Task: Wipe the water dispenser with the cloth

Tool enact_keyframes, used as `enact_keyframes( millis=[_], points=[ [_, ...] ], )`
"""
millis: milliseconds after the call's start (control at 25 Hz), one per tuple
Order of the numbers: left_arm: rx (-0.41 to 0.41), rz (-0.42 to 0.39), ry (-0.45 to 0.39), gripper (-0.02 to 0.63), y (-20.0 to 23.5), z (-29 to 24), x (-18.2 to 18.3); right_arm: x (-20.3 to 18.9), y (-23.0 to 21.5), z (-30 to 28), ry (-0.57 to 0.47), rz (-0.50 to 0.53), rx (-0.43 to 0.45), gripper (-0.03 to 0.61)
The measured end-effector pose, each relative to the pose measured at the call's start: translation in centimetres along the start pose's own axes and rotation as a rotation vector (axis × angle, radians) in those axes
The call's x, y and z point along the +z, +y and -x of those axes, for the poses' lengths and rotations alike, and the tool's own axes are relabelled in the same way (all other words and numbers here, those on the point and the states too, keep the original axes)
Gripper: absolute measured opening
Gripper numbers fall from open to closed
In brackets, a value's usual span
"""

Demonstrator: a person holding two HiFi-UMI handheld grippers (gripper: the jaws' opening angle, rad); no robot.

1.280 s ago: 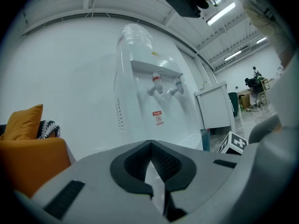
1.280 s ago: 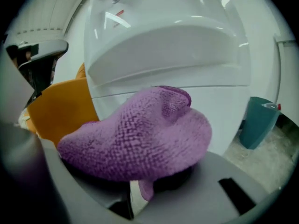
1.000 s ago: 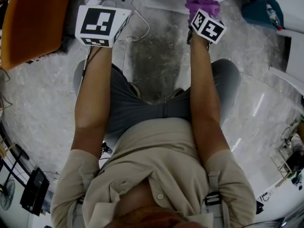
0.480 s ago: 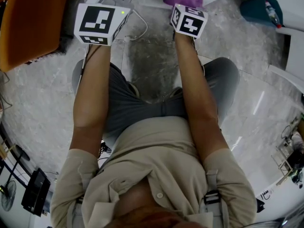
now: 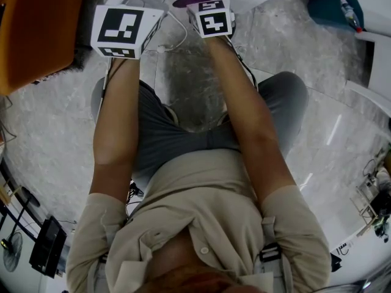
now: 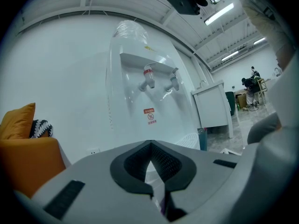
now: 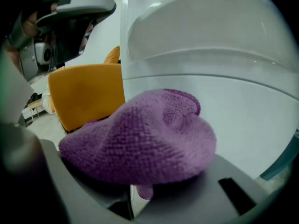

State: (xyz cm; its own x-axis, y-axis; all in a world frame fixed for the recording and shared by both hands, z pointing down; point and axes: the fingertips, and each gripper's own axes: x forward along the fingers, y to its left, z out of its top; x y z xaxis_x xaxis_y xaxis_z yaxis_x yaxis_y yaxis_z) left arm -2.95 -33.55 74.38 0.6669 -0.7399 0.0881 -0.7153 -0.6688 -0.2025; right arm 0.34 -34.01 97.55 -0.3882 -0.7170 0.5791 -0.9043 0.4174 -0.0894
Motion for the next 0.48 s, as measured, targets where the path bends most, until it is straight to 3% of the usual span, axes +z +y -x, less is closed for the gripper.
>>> enact_keyframes(
  millis=[160,480],
  points=[
    [0.002,0.004,0.001,0.015,0.0,-0.2,0.0,-3.1,-3.8,0.5,0.070,-0.084,-0.091,0.072],
    [0.001,0.017,-0.004,0.015,0.0,-0.6,-0.3,-9.2,-16.1,6.4,0.122,-0.319,-0.389,0.072]
  ],
)
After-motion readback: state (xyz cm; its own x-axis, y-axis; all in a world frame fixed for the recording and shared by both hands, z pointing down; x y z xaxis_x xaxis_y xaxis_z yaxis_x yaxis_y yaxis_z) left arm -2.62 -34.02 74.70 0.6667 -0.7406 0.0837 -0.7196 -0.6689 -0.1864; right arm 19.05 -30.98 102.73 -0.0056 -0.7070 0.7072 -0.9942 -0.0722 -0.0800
